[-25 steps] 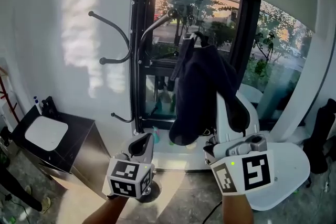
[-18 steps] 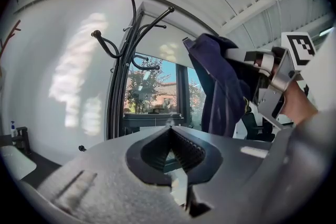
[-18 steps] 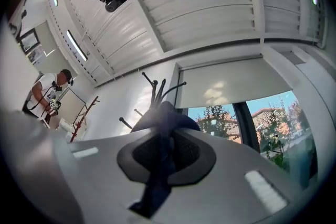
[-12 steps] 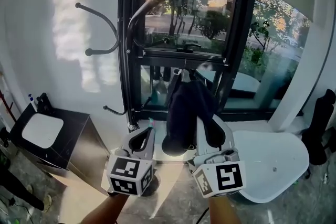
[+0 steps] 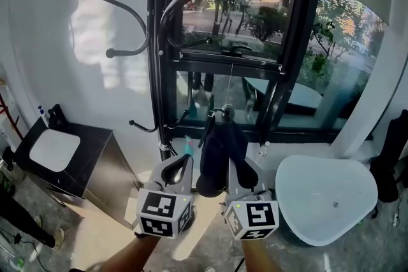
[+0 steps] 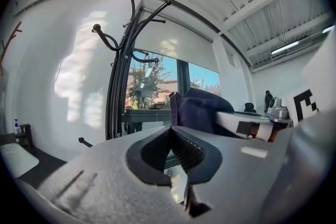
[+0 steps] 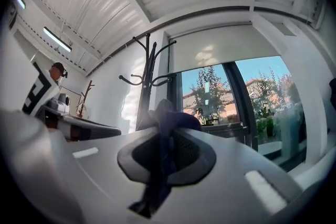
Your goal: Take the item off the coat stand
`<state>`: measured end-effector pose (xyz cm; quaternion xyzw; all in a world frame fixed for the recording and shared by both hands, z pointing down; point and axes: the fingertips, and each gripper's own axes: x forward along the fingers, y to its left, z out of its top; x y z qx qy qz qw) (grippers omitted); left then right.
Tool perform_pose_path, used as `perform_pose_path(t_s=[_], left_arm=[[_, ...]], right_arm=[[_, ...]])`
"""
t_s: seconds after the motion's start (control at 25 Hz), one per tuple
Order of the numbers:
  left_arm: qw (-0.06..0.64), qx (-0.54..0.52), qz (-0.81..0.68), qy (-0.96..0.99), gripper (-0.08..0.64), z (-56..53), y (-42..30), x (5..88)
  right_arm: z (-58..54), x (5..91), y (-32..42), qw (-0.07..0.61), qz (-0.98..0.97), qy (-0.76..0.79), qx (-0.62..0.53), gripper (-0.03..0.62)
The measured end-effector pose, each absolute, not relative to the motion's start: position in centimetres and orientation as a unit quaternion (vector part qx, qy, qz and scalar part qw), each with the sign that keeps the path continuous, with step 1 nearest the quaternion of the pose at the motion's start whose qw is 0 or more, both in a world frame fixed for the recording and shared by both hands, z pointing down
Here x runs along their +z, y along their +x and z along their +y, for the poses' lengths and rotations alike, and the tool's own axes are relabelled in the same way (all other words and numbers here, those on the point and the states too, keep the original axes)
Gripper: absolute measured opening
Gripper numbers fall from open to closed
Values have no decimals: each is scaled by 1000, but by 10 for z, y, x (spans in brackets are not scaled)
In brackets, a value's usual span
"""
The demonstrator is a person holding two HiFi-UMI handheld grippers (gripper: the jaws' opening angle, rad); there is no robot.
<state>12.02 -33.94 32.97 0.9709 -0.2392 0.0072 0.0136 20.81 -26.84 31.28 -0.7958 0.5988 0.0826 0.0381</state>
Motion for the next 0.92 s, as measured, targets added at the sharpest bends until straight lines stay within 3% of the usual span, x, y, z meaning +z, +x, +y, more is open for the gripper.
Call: perform_pose_path(t_s=[0.92], left_arm=[[4,28,-239,970,2,-337,123,345]], right_arm=[[-273,344,205,18,602,-797,48,21]])
